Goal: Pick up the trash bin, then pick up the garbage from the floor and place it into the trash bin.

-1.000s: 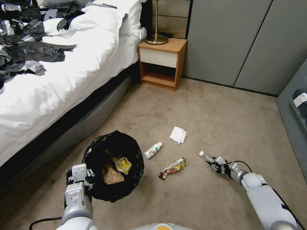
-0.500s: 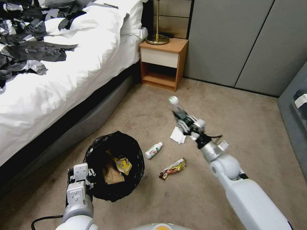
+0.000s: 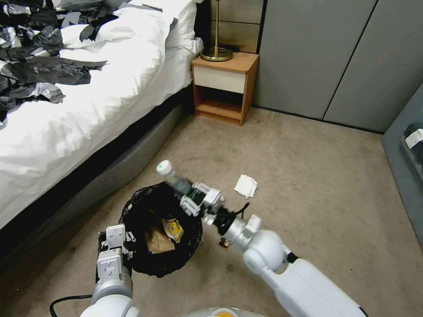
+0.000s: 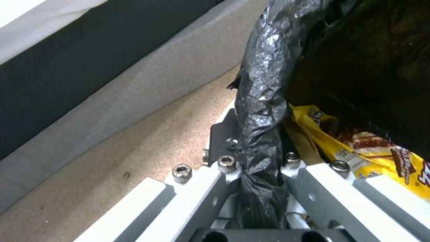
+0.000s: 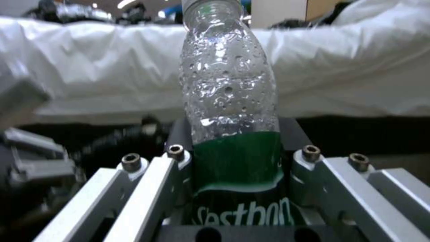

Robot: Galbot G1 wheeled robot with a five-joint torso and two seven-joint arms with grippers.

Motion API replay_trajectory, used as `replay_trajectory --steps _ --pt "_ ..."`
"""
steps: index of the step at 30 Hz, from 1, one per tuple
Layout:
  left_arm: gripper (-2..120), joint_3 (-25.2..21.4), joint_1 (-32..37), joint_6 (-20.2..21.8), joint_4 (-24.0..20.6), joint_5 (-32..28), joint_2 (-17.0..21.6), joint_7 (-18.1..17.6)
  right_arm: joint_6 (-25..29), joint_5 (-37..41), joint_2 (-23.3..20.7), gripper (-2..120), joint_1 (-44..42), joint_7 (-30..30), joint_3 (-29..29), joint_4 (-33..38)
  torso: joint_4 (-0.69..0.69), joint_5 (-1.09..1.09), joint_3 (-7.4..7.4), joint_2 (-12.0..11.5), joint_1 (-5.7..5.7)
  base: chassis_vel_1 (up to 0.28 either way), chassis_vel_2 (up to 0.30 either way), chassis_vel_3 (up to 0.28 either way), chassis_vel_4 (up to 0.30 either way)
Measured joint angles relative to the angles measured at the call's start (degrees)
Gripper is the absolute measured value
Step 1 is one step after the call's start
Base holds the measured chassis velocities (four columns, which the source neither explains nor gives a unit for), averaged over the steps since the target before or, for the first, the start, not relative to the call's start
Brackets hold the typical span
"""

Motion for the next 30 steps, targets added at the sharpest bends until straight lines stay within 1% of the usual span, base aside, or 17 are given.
replay_trajectory --steps 1,3,8,12,13,14,15,17,18,19,21,22,23,24,26,29,30 --pt "0 0.0 0.0 0.0 0.0 0.0 0.0 0.0 0.0 0.0 0.0 24 0.0 0.0 0.0 0.0 0.00 0.00 0.00 0.0 0.00 0.000 0.000 0.000 0.000" --pt "0 0.2 0.0 0.0 0.1 0.1 -0.1 0.0 -0.1 -1.2 1.2 24 0.4 0.4 -1.2 -4.0 0.00 0.00 0.00 0.0 0.01 0.000 0.000 0.000 0.000" --pt "0 0.5 0.0 0.0 0.1 0.3 -0.3 0.0 -0.4 -3.0 3.0 24 0.6 1.1 -1.9 -8.2 0.00 0.00 0.00 0.0 0.01 0.000 0.000 0.000 0.000" --pt "0 0.5 0.2 -0.1 0.1 0.4 -0.2 0.0 -0.8 -4.4 3.6 25 0.6 1.4 -2.1 -9.4 0.00 0.00 0.00 0.0 0.00 0.000 0.000 0.000 0.000" --pt "0 0.5 0.2 -0.1 0.0 0.4 -0.2 0.0 -0.8 -4.8 3.7 29 0.5 1.5 -2.2 -9.5 0.00 0.00 0.00 0.0 0.01 0.000 0.000 0.000 0.000" --pt "0 0.5 0.2 -0.1 0.0 0.4 -0.2 0.0 -0.8 -4.8 3.7 29 0.5 1.5 -2.2 -9.5 0.00 0.00 0.00 0.0 0.01 0.000 0.000 0.000 0.000" --pt "0 0.4 0.2 -0.1 0.0 0.4 -0.1 0.0 -1.0 -5.1 3.6 36 0.4 1.6 -2.2 -9.4 0.00 0.01 0.00 0.0 0.00 0.000 0.000 0.000 0.000" --pt "0 0.4 0.1 -0.1 -0.1 0.4 -0.1 0.0 -1.1 -5.3 3.4 44 0.1 1.5 -2.2 -8.9 0.00 0.00 0.00 0.0 0.00 0.000 0.000 0.000 0.000" --pt "0 0.4 0.1 -0.1 -0.1 0.4 -0.1 0.0 -1.1 -5.3 3.4 44 0.1 1.5 -2.2 -8.9 0.00 0.00 0.00 0.0 0.00 0.000 0.000 0.000 0.000" --pt "0 0.4 0.1 -0.1 -0.1 0.4 -0.1 0.0 -1.2 -5.4 3.3 47 0.0 1.4 -2.2 -8.6 0.00 0.01 0.00 0.0 0.00 0.000 0.000 0.000 0.000" --pt "0 0.4 0.0 -0.1 -0.1 0.4 -0.1 0.0 -1.2 -5.8 3.0 59 -0.3 1.0 -1.9 -8.3 0.00 0.00 0.00 0.0 0.01 0.000 0.000 0.000 0.000" --pt "0 0.4 0.0 -0.1 -0.1 0.4 -0.1 0.0 -1.2 -5.8 3.0 59 -0.3 1.0 -1.9 -8.3 0.00 0.00 0.00 0.0 0.01 0.000 0.000 0.000 0.000" --pt "0 0.4 -0.1 0.0 -0.1 0.4 -0.1 0.0 -1.2 -5.9 2.9 63 -0.4 0.8 -1.8 -8.1 0.00 0.01 0.00 0.0 0.00 0.000 0.000 0.000 0.000" --pt "0 0.4 -0.1 0.0 -0.1 0.4 -0.1 0.0 -1.2 -6.1 2.7 69 -0.5 0.6 -1.7 -7.7 0.00 0.01 0.00 0.0 0.00 0.000 0.000 0.000 0.000" --pt "0 0.4 -0.1 0.0 -0.2 0.4 -0.1 0.0 -1.2 -6.3 2.6 72 -0.6 0.5 -1.6 -7.4 0.00 0.00 0.00 0.0 0.00 0.000 0.000 0.000 0.000" --pt "0 0.4 -0.1 0.0 -0.2 0.4 0.1 0.0 -1.0 -6.7 2.0 88 -0.8 0.3 -1.1 -5.3 0.00 0.01 0.00 0.0 0.00 0.000 0.000 0.000 0.000" --pt "0 0.4 -0.1 0.0 -0.2 0.4 0.1 0.0 -1.0 -6.7 2.0 88 -0.8 0.3 -1.1 -5.3 0.00 0.01 0.00 0.0 0.00 0.000 0.000 0.000 0.000"
